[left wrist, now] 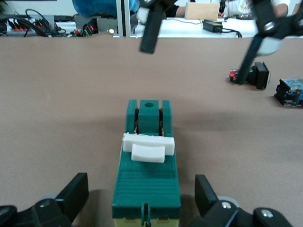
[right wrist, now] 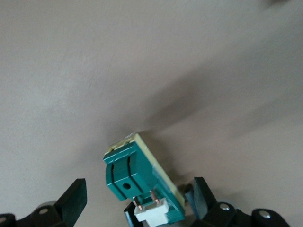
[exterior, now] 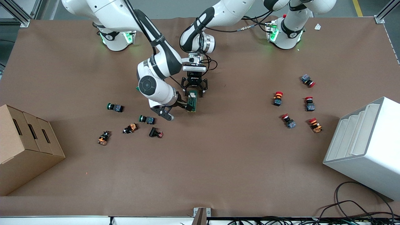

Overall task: Close load switch with both arms
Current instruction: 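Bring the right gripper to the white lever of the held switch, then push the white lever across the switch body with the right gripper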

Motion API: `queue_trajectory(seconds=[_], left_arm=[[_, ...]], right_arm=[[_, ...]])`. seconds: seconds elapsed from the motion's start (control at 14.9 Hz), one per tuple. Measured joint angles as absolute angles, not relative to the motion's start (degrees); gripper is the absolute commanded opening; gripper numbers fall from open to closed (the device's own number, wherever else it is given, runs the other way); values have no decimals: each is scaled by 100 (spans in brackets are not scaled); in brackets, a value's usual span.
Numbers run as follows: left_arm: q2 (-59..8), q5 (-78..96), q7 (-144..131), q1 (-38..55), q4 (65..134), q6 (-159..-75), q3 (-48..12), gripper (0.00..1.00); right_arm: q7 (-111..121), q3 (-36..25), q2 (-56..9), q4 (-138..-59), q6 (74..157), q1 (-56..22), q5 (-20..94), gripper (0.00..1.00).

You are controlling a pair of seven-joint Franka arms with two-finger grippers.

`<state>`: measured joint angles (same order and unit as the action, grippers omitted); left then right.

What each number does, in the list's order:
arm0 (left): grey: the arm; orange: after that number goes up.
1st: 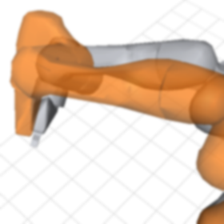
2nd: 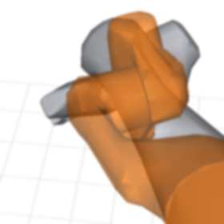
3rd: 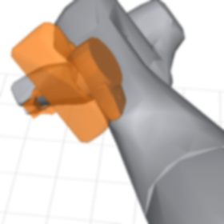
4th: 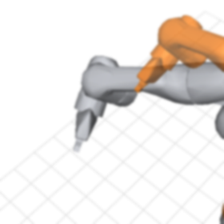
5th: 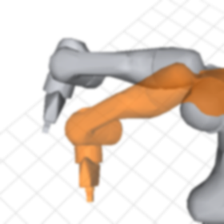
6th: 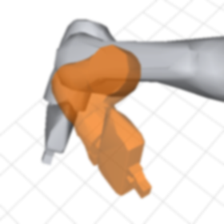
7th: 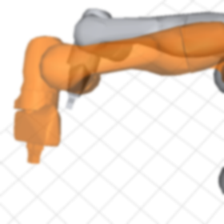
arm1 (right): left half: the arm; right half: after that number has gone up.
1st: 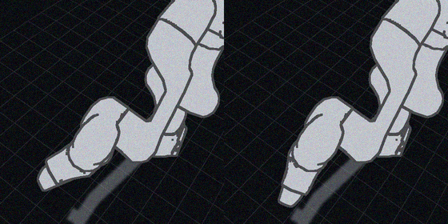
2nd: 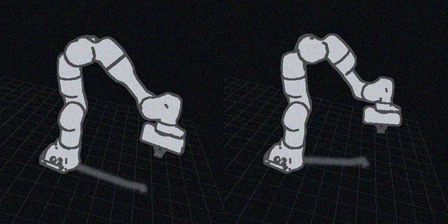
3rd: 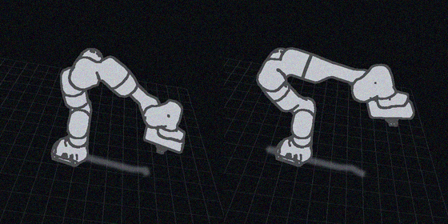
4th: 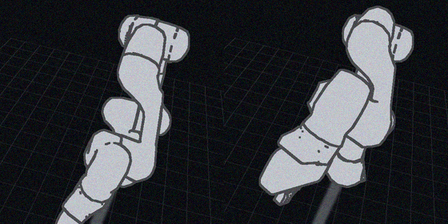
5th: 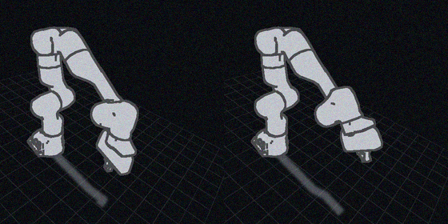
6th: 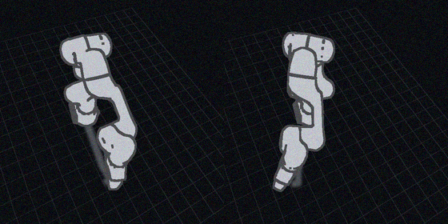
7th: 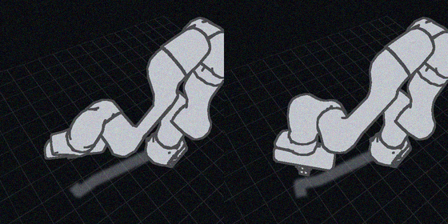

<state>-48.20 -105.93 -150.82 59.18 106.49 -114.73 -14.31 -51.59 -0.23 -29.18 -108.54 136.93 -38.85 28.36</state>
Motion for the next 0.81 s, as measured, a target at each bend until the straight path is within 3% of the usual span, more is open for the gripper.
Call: queue_trajectory(seconds=[0.81], left_arm=[[-4915,-10672,-15171,6061,10636,-11216,-1388,99]], right_arm=[[-5160,-20,-3115,-10948,14163,-4413,3135,100]])
